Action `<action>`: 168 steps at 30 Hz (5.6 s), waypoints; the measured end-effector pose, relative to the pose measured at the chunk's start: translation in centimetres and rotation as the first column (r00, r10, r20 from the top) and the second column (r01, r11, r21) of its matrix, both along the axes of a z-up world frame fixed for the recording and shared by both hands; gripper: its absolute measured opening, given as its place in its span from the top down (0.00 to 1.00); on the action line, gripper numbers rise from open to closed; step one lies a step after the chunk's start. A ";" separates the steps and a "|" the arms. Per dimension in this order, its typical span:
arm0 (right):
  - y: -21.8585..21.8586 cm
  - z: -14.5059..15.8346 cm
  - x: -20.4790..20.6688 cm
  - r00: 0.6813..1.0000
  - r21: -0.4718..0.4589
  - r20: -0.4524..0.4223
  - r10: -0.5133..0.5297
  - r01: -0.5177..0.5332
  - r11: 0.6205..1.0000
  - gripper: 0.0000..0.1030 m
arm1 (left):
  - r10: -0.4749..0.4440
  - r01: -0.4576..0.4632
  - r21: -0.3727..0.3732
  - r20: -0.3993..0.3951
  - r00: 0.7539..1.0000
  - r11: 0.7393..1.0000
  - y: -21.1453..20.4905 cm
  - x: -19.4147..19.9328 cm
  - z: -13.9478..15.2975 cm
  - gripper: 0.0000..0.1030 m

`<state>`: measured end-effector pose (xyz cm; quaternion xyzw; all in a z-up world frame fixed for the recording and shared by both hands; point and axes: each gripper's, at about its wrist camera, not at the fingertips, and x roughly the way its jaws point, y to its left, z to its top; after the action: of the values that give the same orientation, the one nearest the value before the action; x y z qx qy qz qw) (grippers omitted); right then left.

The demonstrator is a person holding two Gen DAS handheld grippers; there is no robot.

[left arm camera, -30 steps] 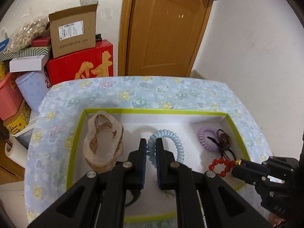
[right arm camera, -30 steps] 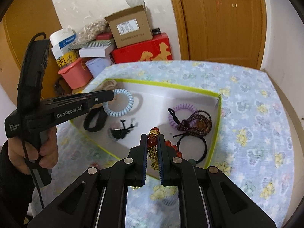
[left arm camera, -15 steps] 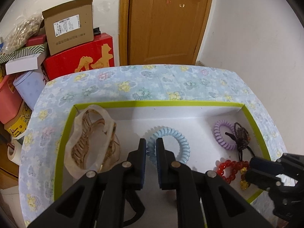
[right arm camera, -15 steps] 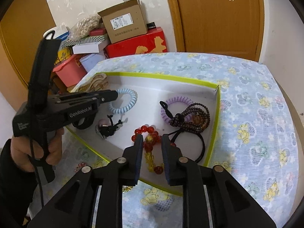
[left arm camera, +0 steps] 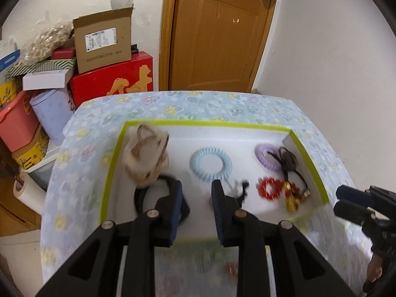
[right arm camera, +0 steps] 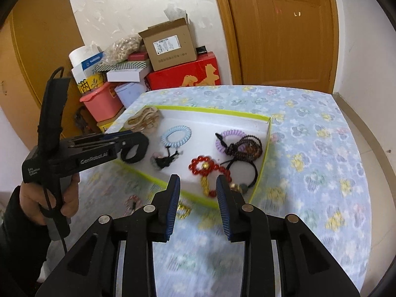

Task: Organize jewelry
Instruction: 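Withdraw both open tools from the tray toward the remaining jewelry, then grasp the pink rhinestone hair clip with the left tool, then grasp the gold chain with the right tool while the left tool holds the rhinestone clip, then drop the gold chain into the tray with the right tool while the left tool releases the rhinestone clip there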

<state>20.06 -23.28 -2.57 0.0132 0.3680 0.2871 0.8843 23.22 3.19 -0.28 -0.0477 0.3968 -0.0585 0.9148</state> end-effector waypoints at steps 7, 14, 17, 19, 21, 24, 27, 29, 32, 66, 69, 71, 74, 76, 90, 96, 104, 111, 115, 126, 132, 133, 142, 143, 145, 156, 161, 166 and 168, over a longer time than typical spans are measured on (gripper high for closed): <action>-1.6 -0.1 -3.7 1.000 0.018 -0.006 -0.009 0.009 1.000 0.70 | 0.019 -0.020 -0.021 -0.014 1.000 1.000 0.7 -4.8 -0.2 0.75; -1.8 -0.8 -7.0 1.000 -0.010 -0.003 0.008 -0.008 1.000 0.70 | 0.013 -0.014 -0.045 -0.023 1.000 0.999 0.1 -8.6 -0.7 0.75; -1.9 -1.1 -8.0 1.000 -0.012 -0.008 0.009 -0.009 1.000 0.70 | 0.017 -0.019 -0.068 -0.030 0.999 0.998 -0.1 -9.7 -0.9 0.75; -1.9 -1.3 -8.3 1.000 -0.008 -0.010 0.016 -0.016 1.000 0.70 | 0.021 -0.024 -0.083 -0.038 0.999 0.996 -0.2 -10.2 -1.1 0.75; -1.9 -1.5 -8.5 1.000 -0.003 -0.019 0.018 -0.018 1.000 0.70 | 0.020 -0.024 -0.093 -0.045 0.999 0.995 -0.4 -10.5 -1.2 0.73; -1.8 -1.7 -8.5 0.999 0.006 -0.037 0.018 -0.018 1.000 0.70 | 0.021 -0.026 -0.101 -0.051 0.998 0.995 -0.7 -10.7 -1.5 0.69; -1.9 -1.8 -8.6 0.999 0.005 -0.042 0.015 -0.014 1.000 0.70 | 0.016 -0.022 -0.106 -0.056 0.998 0.994 -1.0 -10.7 -1.6 0.68; -1.9 -1.9 -8.6 0.999 0.002 -0.041 0.013 -0.013 1.000 0.70 | 0.010 -0.016 -0.109 -0.058 0.998 0.994 -1.3 -10.5 -1.7 0.66; -1.9 -2.0 -8.4 0.999 -0.003 -0.044 0.011 -0.011 1.000 0.70 | 0.005 -0.013 -0.119 -0.068 0.998 0.993 -1.7 -10.1 -2.0 0.65; -1.0 -3.4 -5.2 0.997 -0.039 -0.074 -0.011 0.009 0.999 0.70 | 0.005 -0.007 -0.038 -0.052 0.999 0.999 -3.2 -7.9 -3.9 0.87; -0.1 -3.7 -4.4 0.997 -0.047 -0.073 0.002 -0.005 0.999 0.69 | 0.002 -0.004 -0.049 -0.038 0.999 0.999 -2.8 -8.4 -3.5 0.89; 0.6 -3.9 -3.9 0.997 -0.053 -0.075 0.016 -0.019 0.998 0.64 | 0.000 -0.002 -0.049 -0.027 1.000 0.999 -2.6 -8.7 -3.3 0.89; 1.9 -4.3 -3.1 0.996 -0.057 -0.076 0.046 -0.050 0.997 0.61 | -0.001 0.000 -0.052 -0.019 1.000 0.999 -2.2 -8.9 -3.1 0.89; 2.8 -4.5 -2.6 0.995 -0.065 -0.076 0.061 -0.066 0.996 0.61 | 0.003 -0.004 -0.056 -0.016 1.000 0.998 -1.9 -9.1 -3.0 0.89; 6.9 -5.7 -0.8 0.993 -0.190 -0.047 0.106 -0.113 0.975 0.48 | 0.049 -0.049 -0.109 -0.006 0.999 0.993 1.3 -9.6 -2.9 0.89; 7.5 -5.6 -1.3 0.990 -0.197 -0.046 0.132 -0.138 0.971 0.68 | 0.052 -0.052 -0.121 -0.005 0.999 0.991 1.7 -9.8 -3.0 0.89; 8.5 -5.4 -2.2 0.989 -0.230 -0.031 0.147 -0.150 0.962 0.91 | 0.050 -0.050 -0.126 -0.003 0.999 0.991 1.9 -10.0 -2.9 0.89; 7.5 -4.4 -3.2 0.990 -0.190 -0.024 0.136 -0.138 0.972 0.97 | 0.050 -0.049 -0.130 0.007 0.999 0.990 1.9 -10.3 -2.3 0.89; 6.5 -3.1 -3.6 0.993 -0.156 -0.009 0.120 -0.120 0.980 0.97 | 0.048 -0.046 -0.130 0.014 0.999 0.990 1.8 -10.7 -2.0 0.89; 5.2 1.1 -4.6 0.990 -0.093 0.053 0.133 -0.128 0.987 0.97 | 0.027 -0.021 -0.133 0.041 0.999 0.991 1.4 -11.1 -0.2 0.89; 5.0 3.2 -4.9 0.985 -0.080 0.083 0.149 -0.142 0.987 0.97 | 0.004 0.003 -0.108 0.064 0.998 0.994 1.0 -10.6 1.2 0.89; 4.9 3.6 -4.8 0.985 -0.076 0.088 0.150 -0.144 0.987 0.97 | -0.001 0.008 -0.104 0.069 0.998 0.995 0.9 -10.5 1.5 0.89; 4.1 6.5 -4.0 0.981 -0.056 0.131 0.141 -0.134 0.989 0.97 | -0.041 0.049 -0.084 0.089 0.995 0.995 0.6 -8.5 3.1 0.89; 4.0 6.8 -3.8 0.981 -0.056 0.138 0.140 -0.133 0.990 0.97 | -0.045 0.052 -0.082 0.088 0.995 0.995 0.6 -8.1 3.2 0.89; 4.0 7.4 -3.5 0.979 -0.060 0.150 0.140 -0.132 0.989 0.97 | -0.054 0.061 -0.076 0.088 0.995 0.995 0.4 -7.4 3.4 0.89; 4.5 9.1 0.7 0.976 -0.056 0.176 0.124 -0.116 0.992 0.97 | -0.072 0.076 -0.044 0.081 0.994 0.996 -0.1 -3.1 3.2 0.89; 5.1 8.7 3.3 0.980 -0.057 0.163 0.110 -0.102 0.993 0.97 | -0.074 0.076 -0.034 0.062 0.995 0.997 -0.3 -1.3 2.1 0.89; 5.7 7.7 6.1 0.986 -0.053 0.136 0.096 -0.090 0.995 0.97 | -0.070 0.072 -0.042 0.036 0.997 0.997 -0.1 0.4 0.7 0.89; 6.0 7.1 7.1 0.988 -0.054 0.123 0.095 -0.089 0.995 0.97 | -0.071 0.072 -0.041 0.027 0.997 0.997 -0.1 0.9 0.1 0.89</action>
<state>27.13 -17.32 4.53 -0.0432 0.3190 0.3186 0.8915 24.12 3.10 -0.18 -0.0520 0.3852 -0.1001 0.9159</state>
